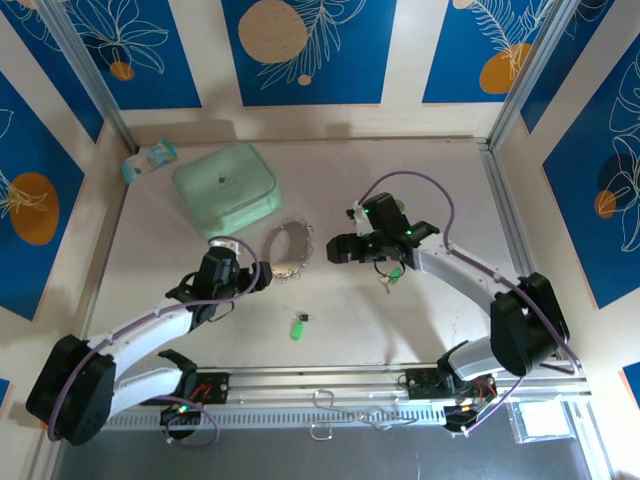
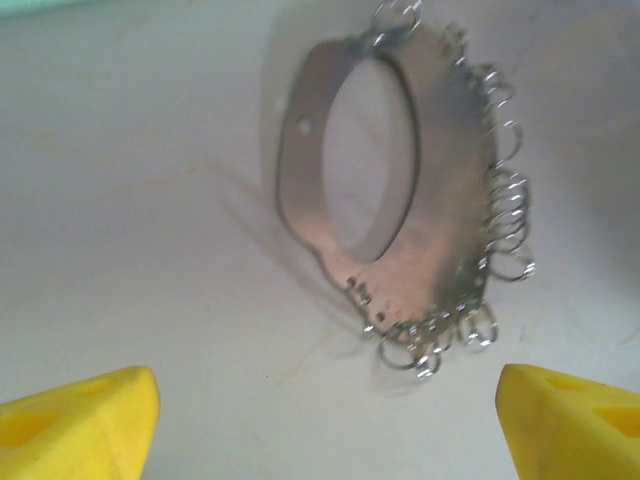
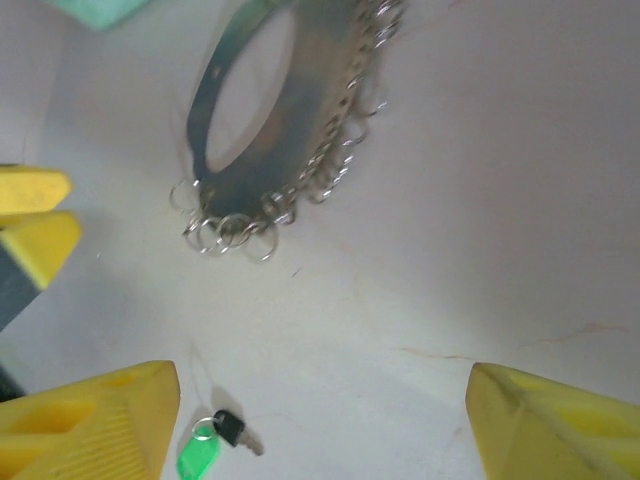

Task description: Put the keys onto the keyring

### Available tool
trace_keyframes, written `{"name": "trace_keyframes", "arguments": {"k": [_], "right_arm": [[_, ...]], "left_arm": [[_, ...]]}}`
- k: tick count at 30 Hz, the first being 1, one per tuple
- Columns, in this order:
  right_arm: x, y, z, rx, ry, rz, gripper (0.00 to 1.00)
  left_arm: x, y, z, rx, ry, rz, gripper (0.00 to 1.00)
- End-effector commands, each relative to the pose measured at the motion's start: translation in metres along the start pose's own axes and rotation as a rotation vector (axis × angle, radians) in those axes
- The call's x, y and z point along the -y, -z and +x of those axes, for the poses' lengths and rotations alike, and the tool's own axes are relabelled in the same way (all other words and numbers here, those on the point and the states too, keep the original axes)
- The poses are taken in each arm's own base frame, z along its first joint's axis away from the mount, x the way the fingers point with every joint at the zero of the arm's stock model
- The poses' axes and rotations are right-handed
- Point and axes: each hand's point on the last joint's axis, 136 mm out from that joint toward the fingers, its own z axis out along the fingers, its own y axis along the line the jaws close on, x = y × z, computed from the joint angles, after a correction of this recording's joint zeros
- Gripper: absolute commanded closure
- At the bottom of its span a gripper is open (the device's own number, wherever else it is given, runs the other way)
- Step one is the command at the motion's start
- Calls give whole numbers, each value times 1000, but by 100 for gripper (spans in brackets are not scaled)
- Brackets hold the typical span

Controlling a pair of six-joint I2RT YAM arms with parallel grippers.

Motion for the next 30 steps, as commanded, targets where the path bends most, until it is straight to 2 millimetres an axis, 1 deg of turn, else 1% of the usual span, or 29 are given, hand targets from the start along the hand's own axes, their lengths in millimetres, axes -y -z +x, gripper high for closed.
{"name": "trace_keyframes", "arguments": {"k": [1, 4, 5, 7, 8, 11, 13, 16, 18, 21, 23, 26, 28, 30], "right_arm": [[-18, -11, 11, -83, -6, -54, 26], [-21, -19, 10, -93, -14, -52, 29], [-21, -21, 10, -97, -15, -53, 29], [-21, -24, 13, -104, -15, -51, 29], [-21, -24, 14, -111, -12, -49, 29], [-16, -24, 18, -120, -4, -26, 29], [-15, -23, 19, -120, 0, -22, 29], [-17, -23, 22, -122, 1, -35, 30], [-18, -24, 23, -126, -1, -44, 32], [-18, -25, 24, -133, -6, -49, 33], [-17, -26, 26, -135, -10, -48, 33], [-17, -26, 28, -138, -15, -51, 37], [-18, -25, 28, -142, -16, -54, 41], [-17, -25, 29, -143, -20, -51, 42]], "left_arm": [[8, -5, 9, -85, 33, 13, 19], [19, -13, 9, -140, 20, 43, 26], [24, -16, 9, -152, 15, 55, 30], [26, -21, 8, -168, 16, 54, 38], [26, -24, 8, -170, 19, 50, 39], [25, -32, 7, -164, 45, 42, 44], [27, -36, 5, -166, 55, 47, 45], [29, -42, 1, -157, 60, 45, 45], [28, -45, 1, -157, 61, 32, 48], [29, -50, 1, -163, 65, 36, 52], [30, -53, 1, -166, 67, 40, 57], [29, -59, 3, -171, 68, 37, 64], [31, -62, 4, -176, 69, 45, 67], [33, -65, 6, -181, 69, 54, 71]]}}
